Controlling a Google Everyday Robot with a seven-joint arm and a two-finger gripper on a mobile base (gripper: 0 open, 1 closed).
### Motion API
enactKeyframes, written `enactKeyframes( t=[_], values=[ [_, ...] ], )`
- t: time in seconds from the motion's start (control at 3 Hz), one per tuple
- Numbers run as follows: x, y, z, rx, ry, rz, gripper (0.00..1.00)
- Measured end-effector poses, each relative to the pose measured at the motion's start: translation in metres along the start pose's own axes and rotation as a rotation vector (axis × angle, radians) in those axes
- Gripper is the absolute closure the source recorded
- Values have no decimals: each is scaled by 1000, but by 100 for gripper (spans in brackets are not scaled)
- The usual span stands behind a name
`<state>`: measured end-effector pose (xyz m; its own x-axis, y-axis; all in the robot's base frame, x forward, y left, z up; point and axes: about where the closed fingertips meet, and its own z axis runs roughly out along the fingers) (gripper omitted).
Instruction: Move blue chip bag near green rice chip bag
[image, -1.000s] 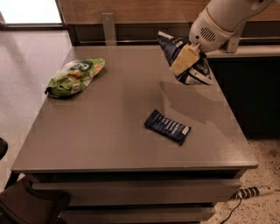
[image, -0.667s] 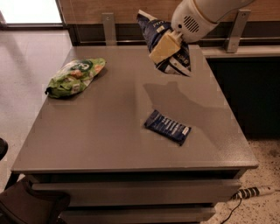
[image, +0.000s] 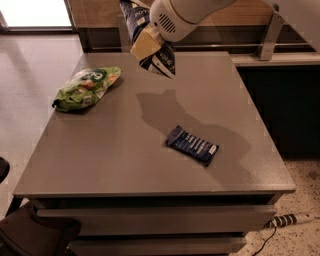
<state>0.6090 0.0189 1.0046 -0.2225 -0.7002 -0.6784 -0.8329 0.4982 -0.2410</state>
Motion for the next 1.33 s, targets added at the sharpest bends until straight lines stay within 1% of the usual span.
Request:
enactKeyframes(
  t=[0.33,0.67,1.0,1.33],
  values=[
    [-23,7,17,109,-9,25,100],
    [-23,8,17,108,-10,22,100],
    [-21,3,40,104,73,15,100],
    [-3,-19,102,89,217,39,100]
  ],
)
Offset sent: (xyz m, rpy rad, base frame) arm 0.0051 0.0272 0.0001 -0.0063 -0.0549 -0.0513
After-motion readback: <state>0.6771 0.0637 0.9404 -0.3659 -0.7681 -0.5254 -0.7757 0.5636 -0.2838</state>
